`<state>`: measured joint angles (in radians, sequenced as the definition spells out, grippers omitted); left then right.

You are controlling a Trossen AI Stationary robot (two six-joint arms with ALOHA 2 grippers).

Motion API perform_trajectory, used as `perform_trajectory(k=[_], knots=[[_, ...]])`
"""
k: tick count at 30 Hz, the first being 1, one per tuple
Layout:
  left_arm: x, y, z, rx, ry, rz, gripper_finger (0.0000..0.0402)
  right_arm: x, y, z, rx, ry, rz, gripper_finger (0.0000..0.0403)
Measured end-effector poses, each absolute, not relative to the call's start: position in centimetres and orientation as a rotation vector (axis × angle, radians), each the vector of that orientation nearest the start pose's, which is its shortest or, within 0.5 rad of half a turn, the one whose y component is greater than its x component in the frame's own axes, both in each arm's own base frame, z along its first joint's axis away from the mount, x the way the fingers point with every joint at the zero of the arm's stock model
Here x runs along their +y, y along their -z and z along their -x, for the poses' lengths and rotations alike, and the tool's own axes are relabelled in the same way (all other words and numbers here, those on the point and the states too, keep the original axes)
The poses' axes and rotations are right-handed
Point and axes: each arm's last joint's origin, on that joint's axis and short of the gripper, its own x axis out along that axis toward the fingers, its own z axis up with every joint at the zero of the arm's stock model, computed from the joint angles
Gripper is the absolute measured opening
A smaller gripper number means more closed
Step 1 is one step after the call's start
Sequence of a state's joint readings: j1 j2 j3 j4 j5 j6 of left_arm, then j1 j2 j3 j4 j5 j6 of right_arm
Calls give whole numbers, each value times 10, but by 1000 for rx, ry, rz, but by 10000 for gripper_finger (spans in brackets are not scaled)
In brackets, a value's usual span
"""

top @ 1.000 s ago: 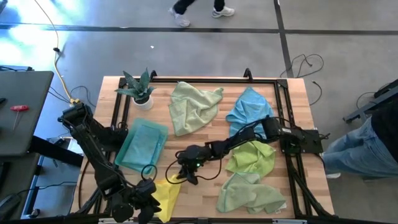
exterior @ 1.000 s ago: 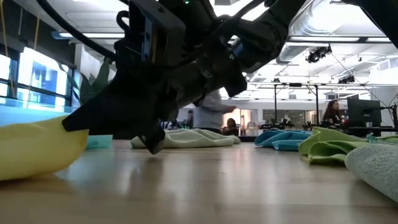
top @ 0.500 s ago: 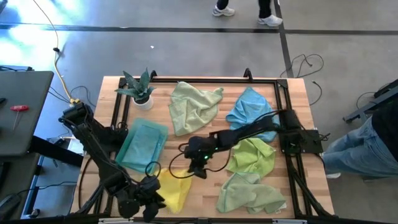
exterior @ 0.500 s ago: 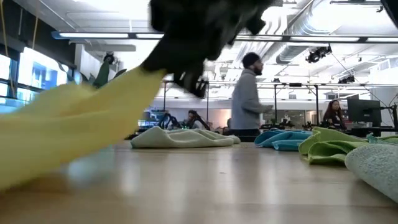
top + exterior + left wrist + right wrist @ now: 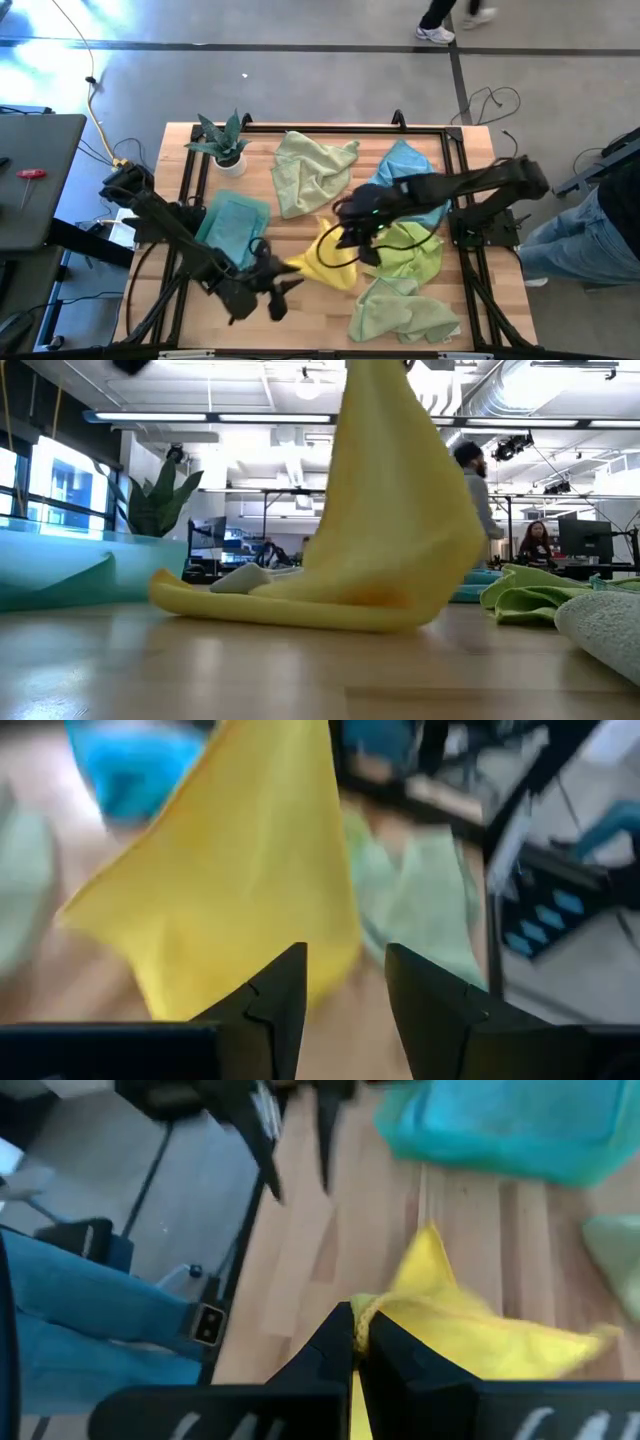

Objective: Fold microfiber towels
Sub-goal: Fold the yellow microfiber towel

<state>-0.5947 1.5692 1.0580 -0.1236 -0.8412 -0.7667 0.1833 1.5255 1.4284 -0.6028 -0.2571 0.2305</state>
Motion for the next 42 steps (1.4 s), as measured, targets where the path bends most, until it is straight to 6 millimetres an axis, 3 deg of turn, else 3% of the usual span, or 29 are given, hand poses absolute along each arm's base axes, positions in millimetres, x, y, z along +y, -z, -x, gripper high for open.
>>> perform_trajectory(k=[7,12,23,26,31,42], knots=[[-127,-284,-326,95,-388,165,126,62,-374,-287,686,-437,-165,0],[-94,-300,-343,-17,-194,191,126,61,-386,-269,653,-543,-119,0],[-45,-302,-355,-19,-133,20,126,49,-390,-272,568,-610,-49,0],[-35,-302,-357,-14,-115,-39,126,36,-395,-274,556,-548,-116,0],[-17,-301,-359,-11,-49,-91,126,20,-406,-272,612,-421,-377,0],[26,-301,-359,-20,70,-83,126,21,-424,-245,894,-333,-777,0]])
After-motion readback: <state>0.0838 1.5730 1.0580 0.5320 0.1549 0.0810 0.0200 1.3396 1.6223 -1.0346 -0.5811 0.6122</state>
